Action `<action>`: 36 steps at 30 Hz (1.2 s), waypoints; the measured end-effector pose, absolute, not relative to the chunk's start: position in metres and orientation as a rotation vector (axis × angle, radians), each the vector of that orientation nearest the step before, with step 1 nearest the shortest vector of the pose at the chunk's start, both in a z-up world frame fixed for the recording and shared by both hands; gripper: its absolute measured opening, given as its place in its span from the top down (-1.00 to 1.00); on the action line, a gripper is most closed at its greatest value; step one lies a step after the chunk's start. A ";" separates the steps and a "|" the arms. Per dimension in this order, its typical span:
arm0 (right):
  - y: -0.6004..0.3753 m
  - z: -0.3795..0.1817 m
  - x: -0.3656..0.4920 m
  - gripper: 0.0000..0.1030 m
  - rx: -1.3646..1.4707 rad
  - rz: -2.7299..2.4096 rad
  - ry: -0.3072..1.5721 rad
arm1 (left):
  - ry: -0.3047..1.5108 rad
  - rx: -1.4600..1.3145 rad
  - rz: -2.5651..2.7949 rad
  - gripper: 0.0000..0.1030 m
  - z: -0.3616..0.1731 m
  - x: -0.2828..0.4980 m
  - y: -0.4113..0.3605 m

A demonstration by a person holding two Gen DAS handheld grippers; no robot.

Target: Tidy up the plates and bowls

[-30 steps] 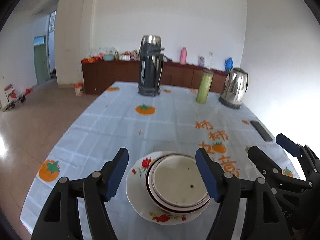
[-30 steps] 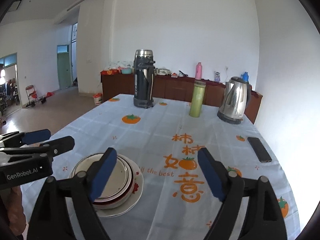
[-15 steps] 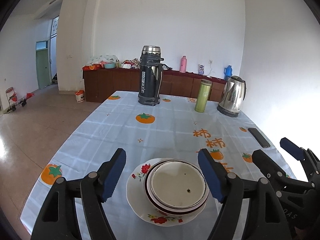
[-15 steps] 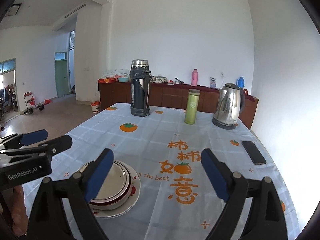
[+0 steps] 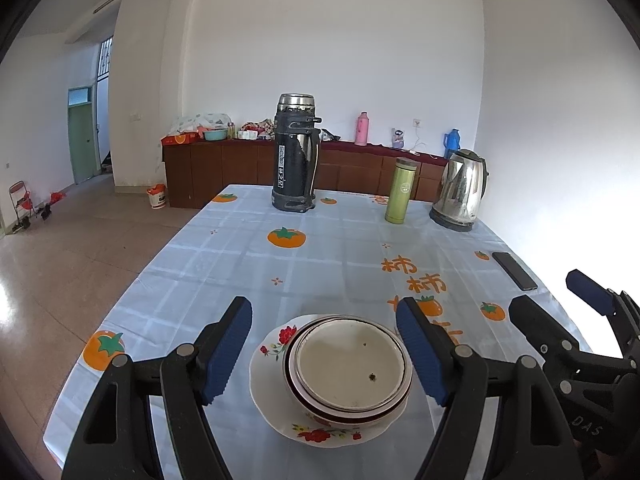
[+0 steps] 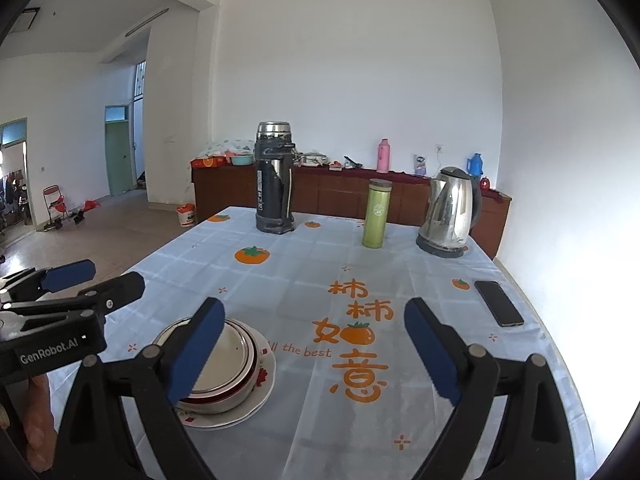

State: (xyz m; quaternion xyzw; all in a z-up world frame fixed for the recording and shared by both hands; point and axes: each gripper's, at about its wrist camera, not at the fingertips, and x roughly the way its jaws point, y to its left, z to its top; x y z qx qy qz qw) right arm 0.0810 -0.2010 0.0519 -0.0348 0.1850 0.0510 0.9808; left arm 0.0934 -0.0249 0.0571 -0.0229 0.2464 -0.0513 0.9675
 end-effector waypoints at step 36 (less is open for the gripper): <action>-0.206 0.060 0.075 -0.83 -0.081 0.086 0.350 | 0.523 -0.030 -0.145 -0.50 0.063 0.092 -0.032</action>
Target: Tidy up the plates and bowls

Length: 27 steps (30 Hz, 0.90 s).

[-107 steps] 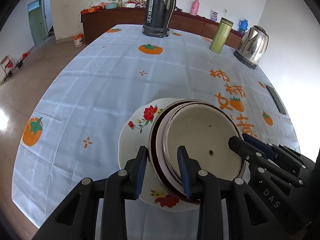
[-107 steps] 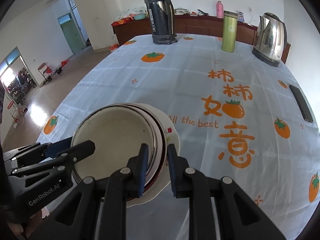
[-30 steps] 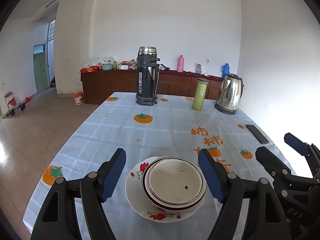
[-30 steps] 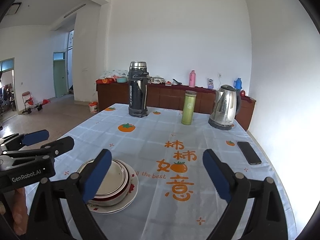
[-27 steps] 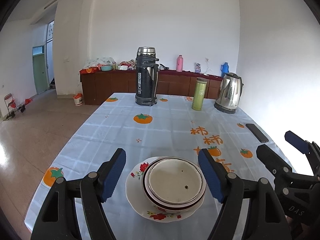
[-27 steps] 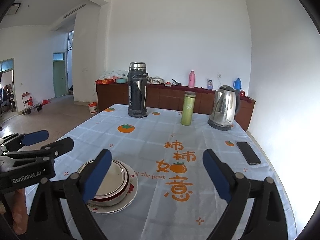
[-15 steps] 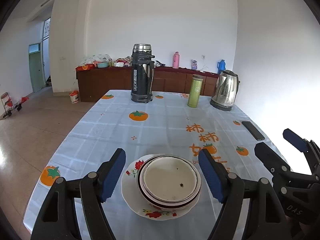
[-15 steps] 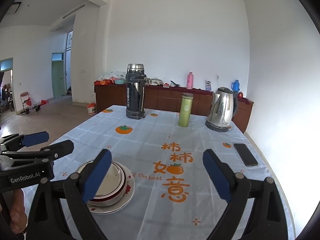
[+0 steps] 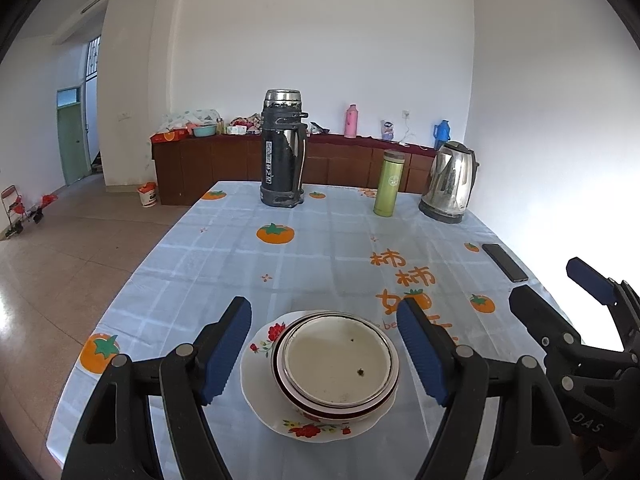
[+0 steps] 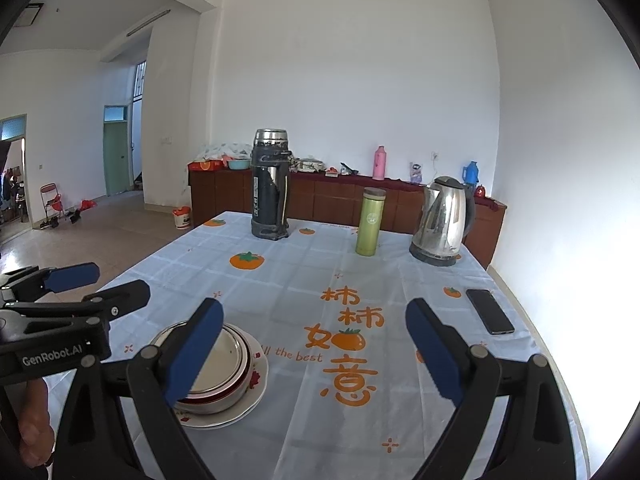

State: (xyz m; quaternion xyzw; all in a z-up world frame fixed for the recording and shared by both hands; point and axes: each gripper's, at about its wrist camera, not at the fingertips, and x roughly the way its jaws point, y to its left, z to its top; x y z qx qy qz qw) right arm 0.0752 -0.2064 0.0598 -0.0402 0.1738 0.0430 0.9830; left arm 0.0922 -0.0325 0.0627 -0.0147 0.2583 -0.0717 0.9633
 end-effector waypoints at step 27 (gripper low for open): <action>-0.211 0.062 0.074 -0.83 -0.081 0.079 0.333 | 0.469 0.025 -0.111 -0.50 0.064 0.086 -0.042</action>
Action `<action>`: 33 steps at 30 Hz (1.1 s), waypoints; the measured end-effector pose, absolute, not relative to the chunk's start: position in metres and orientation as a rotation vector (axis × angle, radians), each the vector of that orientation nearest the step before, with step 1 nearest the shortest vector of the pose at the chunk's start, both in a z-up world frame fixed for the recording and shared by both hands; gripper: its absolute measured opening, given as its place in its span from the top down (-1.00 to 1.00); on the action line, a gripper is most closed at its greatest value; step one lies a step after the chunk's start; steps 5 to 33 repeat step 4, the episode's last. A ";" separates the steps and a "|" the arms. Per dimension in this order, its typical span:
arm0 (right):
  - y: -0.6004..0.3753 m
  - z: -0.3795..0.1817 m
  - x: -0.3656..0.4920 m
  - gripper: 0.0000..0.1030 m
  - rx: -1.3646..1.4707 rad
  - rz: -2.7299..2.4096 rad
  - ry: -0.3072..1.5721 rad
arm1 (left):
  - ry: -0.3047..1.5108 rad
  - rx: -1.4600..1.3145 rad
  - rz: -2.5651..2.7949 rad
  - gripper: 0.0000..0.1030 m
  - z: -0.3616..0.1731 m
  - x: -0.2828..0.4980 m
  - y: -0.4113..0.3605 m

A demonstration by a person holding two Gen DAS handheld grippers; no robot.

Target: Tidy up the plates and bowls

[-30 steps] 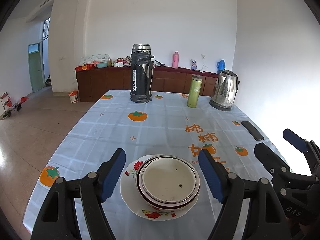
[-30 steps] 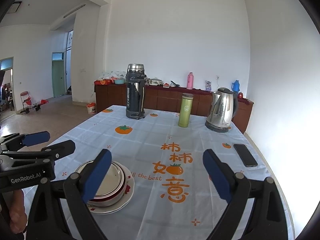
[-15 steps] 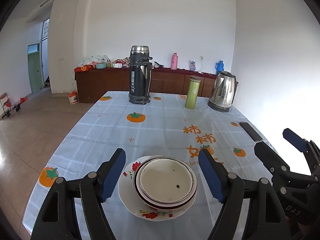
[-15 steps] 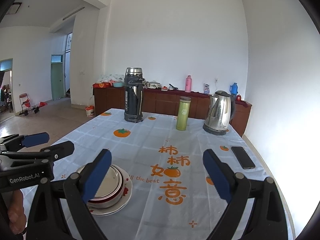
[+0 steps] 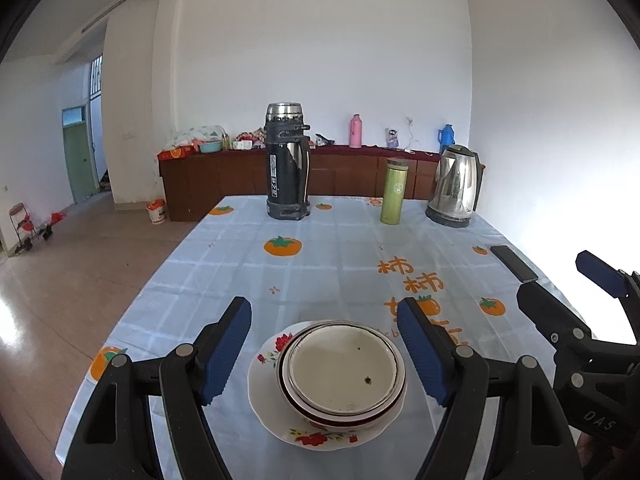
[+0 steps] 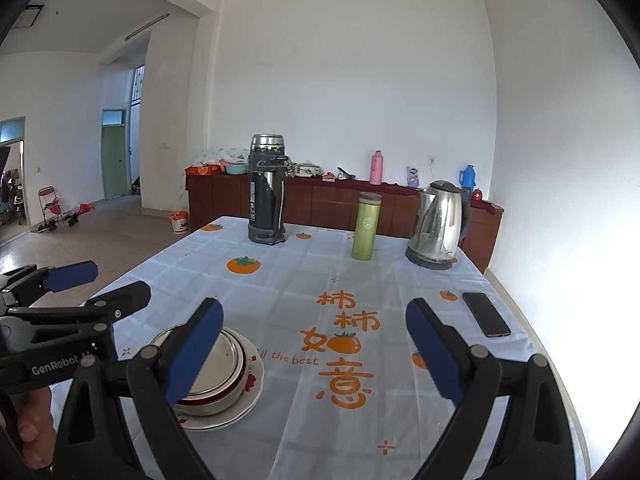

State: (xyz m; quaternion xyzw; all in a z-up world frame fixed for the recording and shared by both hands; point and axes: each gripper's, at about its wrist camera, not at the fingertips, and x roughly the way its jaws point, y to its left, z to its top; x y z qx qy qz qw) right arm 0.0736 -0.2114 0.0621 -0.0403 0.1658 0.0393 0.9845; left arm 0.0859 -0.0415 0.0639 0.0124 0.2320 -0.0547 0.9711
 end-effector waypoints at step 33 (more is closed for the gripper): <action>-0.212 0.062 0.073 -0.83 -0.080 0.080 0.333 | 0.462 0.036 -0.117 -0.50 0.064 0.084 -0.044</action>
